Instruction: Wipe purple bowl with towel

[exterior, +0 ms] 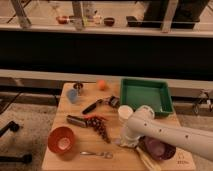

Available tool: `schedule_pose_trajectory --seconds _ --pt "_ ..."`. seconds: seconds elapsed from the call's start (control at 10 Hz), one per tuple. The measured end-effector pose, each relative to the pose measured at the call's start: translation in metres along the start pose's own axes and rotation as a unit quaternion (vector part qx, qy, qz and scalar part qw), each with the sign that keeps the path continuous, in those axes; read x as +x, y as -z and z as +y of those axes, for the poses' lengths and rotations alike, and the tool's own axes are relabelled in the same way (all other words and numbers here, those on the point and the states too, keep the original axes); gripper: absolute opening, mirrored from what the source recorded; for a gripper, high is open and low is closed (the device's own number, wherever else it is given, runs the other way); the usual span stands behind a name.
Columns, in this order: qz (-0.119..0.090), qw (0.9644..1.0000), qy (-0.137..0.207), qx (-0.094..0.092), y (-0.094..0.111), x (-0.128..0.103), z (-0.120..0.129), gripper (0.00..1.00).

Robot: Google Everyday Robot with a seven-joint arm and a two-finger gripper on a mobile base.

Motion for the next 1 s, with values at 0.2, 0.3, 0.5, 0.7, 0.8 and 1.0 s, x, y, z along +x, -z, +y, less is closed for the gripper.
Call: schedule_pose_trajectory --seconds 0.2,0.3,0.5,0.7,0.8,1.0 --pt "-0.008 0.9999 0.002 0.007 0.010 -0.003 -0.002 0.00" --pt "-0.012 0.9999 0.004 0.012 0.018 -0.005 -0.003 0.00" --pt "-0.023 0.9994 0.010 0.025 0.038 -0.012 -0.007 0.00" --pt "-0.035 0.9986 0.013 0.037 0.052 -0.017 -0.010 0.00" --pt "-0.042 0.9981 0.012 0.044 0.060 -0.018 -0.011 0.00" --pt "-0.057 0.9966 0.012 0.058 0.078 -0.019 -0.014 0.00"
